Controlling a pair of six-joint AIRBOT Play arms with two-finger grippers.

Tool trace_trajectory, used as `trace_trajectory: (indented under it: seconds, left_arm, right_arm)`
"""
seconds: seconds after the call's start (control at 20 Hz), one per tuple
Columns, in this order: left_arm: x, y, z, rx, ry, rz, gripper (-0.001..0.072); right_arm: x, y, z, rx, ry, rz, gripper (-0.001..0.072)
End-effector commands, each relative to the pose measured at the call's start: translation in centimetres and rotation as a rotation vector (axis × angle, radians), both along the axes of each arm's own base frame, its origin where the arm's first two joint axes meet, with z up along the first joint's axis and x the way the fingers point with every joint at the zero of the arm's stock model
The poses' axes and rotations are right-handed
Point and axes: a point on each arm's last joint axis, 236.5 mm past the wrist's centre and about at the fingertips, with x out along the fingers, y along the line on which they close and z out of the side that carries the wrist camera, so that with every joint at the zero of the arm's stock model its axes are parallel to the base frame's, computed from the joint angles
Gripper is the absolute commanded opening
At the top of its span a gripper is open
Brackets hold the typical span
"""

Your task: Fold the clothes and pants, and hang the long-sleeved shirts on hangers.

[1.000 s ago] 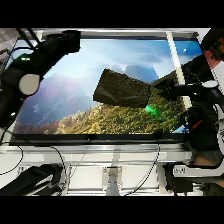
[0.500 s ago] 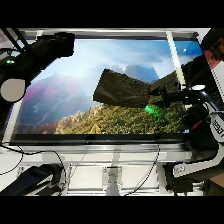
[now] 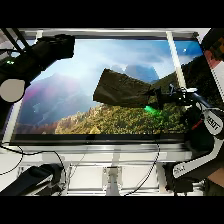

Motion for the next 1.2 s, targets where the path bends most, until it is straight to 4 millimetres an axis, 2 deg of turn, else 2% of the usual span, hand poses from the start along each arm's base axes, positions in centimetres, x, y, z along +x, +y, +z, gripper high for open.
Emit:
trace_trajectory:
  seconds: [0.0, 0.1, 0.15, 0.2, 0.25, 0.4, 0.5, 0.55, 0.65, 0.75, 0.85, 1.0, 1.15]
  left_arm:
    - [0.0, 0.0, 0.0, 0.000, 0.000, 0.000, 0.0474]
    - [0.0, 0.0, 0.0, 0.001, 0.000, 0.000, 0.0474]
    - [0.0, 0.0, 0.0, 0.000, 0.000, 0.000, 0.0474]
    - [0.0, 0.0, 0.0, 0.000, 0.001, 0.000, 0.0474]
    - [0.0, 0.0, 0.0, 0.002, 0.003, 0.000, 0.0474]
    - [0.0, 0.0, 0.0, 0.001, 0.003, 0.000, 0.0474]
    - [0.0, 0.0, 0.0, 0.001, 0.003, 0.000, 0.0474]
    - [0.0, 0.0, 0.0, 0.000, 0.003, 0.000, 0.0474]
    - [-0.1, 0.0, 0.0, -0.001, 0.003, 0.000, 0.0474]
    - [-0.1, 0.0, 0.0, -0.007, 0.006, -0.002, 0.0474]
    - [-0.1, 0.0, 0.0, -0.007, 0.006, -0.002, 0.0473]
    - [-0.1, 0.0, 0.0, -0.007, 0.006, -0.002, 0.0473]
    - [-0.1, 0.0, 0.0, -0.007, 0.006, -0.002, 0.0473]
  right_arm:
    - [0.9, 2.1, -1.2, -0.040, -0.017, 0.005, 0.0693]
    - [2.1, 3.4, -0.7, -0.070, -0.063, 0.023, 0.0670]
    - [2.8, 3.9, -0.3, -0.082, -0.090, 0.026, 0.0579]
    - [3.4, 4.3, 0.3, -0.087, -0.114, 0.034, 0.0259]
    - [3.9, 4.5, 0.8, -0.090, -0.133, 0.035, 0.0051]
    - [5.4, 3.8, 2.9, -0.093, -0.186, 0.030, 0.0029]
    - [6.2, 1.3, 4.4, -0.134, -0.191, -0.016, 0.0029]
    - [6.2, -0.9, 5.1, -0.184, -0.174, -0.044, 0.0029]
    - [5.1, -6.2, 5.7, -0.336, -0.129, -0.055, 0.0028]
    - [1.7, -13.4, 5.9, -0.545, -0.014, -0.050, 0.0029]
    - [-1.5, -20.0, 7.3, -0.705, 0.069, -0.062, 0.0028]
    - [-5.1, -28.6, 12.1, -0.847, 0.128, -0.166, 0.0029]
    - [-8.9, -35.0, 17.4, -0.948, 0.171, -0.261, 0.0028]
